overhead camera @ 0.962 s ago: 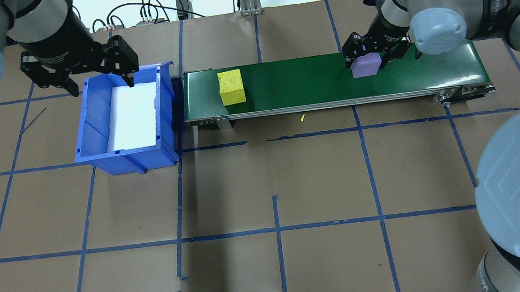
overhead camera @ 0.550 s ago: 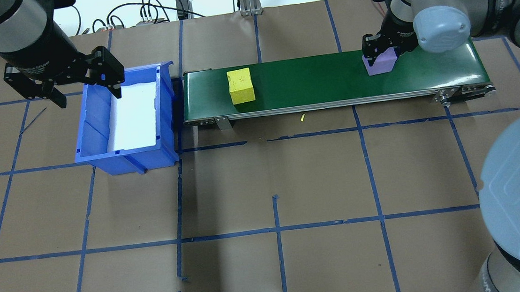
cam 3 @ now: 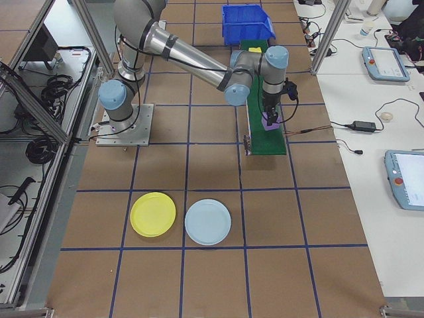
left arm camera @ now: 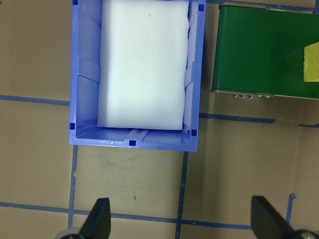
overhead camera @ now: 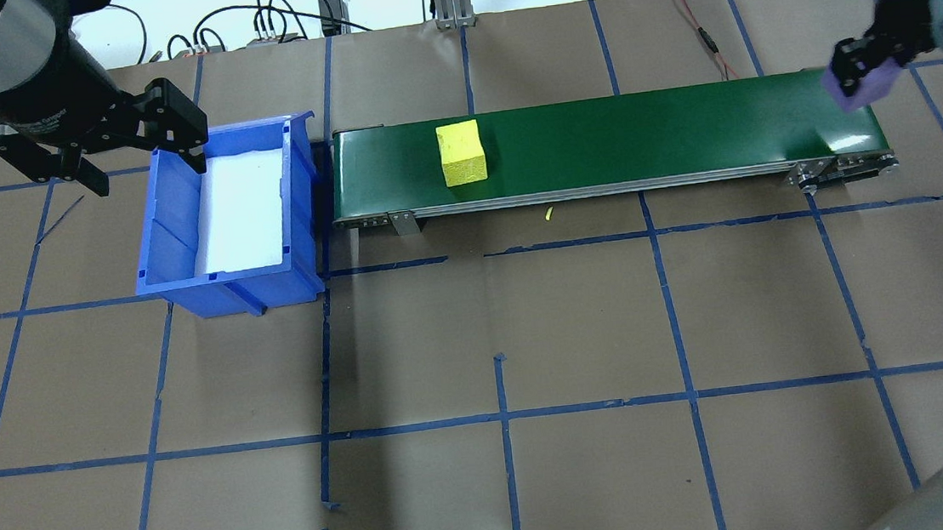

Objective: Move block left to right into plate

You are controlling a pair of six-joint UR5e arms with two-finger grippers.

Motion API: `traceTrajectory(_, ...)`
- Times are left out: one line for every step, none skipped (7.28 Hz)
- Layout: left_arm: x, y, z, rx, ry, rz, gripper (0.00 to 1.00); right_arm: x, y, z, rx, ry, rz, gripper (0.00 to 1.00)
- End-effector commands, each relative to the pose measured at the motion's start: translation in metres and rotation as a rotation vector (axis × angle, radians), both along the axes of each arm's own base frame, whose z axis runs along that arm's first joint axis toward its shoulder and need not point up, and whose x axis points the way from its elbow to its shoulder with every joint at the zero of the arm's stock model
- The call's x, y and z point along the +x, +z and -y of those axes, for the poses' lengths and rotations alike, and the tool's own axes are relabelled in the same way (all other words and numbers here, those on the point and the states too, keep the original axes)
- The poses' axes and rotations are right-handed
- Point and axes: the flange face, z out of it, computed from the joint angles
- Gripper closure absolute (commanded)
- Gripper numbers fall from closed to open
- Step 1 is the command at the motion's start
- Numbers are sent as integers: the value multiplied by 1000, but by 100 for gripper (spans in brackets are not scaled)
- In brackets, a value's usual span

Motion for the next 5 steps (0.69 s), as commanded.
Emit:
traceTrajectory(-1,-2,0,3,10,-9,0,-154,15,-95,95,80,-21,86)
traceTrajectory(-2,-1,0,2,12,-10,0,-195,4,-128,121,65,-2,86)
traceTrajectory(-2,-2,0,3,11,-12,0,-225,-22,-164,147,64,36,86)
traceTrajectory(-2,-2,0,3,13,-14,0,-245,-43,-192,134,84,22,87)
traceTrajectory(-3,-3,1,5,11,-14,0,-261,-59,-214,121,85,2,87)
